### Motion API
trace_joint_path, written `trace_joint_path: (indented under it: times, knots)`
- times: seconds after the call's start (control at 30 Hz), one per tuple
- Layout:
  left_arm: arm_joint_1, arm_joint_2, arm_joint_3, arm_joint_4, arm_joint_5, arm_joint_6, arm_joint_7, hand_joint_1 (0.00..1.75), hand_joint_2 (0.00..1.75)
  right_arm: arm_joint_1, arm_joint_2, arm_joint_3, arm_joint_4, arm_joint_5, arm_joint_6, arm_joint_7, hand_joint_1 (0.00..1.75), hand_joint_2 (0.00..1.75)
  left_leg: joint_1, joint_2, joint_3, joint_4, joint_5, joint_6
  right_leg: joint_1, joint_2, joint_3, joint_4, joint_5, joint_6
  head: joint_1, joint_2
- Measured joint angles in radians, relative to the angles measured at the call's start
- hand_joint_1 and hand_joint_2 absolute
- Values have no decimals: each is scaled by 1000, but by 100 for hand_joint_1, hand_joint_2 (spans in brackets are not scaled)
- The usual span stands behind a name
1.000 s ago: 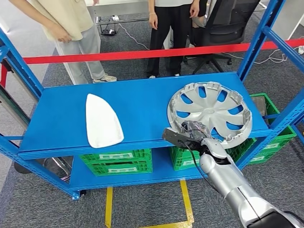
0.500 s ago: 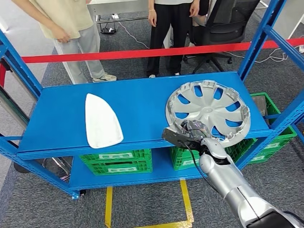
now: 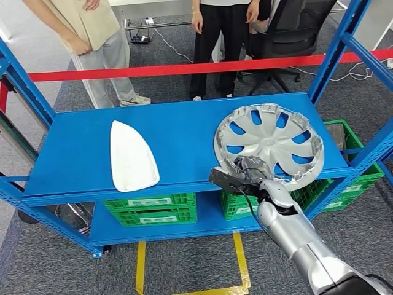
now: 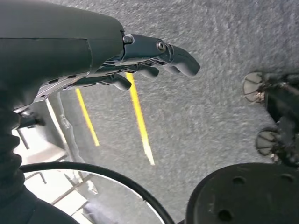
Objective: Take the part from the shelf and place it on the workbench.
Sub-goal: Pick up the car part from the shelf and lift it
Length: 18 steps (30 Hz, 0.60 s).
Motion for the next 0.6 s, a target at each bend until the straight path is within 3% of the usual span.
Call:
trace_joint_path:
  times: [0.1,0.17,0.4,0.6]
  knots:
    - [-29,-30,-8,-52,57,86,-167,0,175,56,-2,10,-116,40,-4,-29,175,175,0,-1,-10,1,5,-1,0,-2,-10,0,5,-1,0,0]
    - [-71,-42,-7,-76,78,98,-210,0,175,95,-4,26,-213,72,-8,-39,175,175,0,-3,-21,2,8,-2,-1,-3,-18,1,9,-1,0,0]
    - [-108,-52,9,-113,92,97,-212,0,175,203,-31,62,-543,139,-107,-84,175,175,0,-3,-28,2,10,-3,0,-2,-28,1,10,-2,0,0]
    - [-114,-53,13,-124,82,97,-202,0,175,247,-53,70,-680,153,-151,-104,175,175,0,-3,-31,2,10,-3,-1,-2,-30,1,10,-2,0,0]
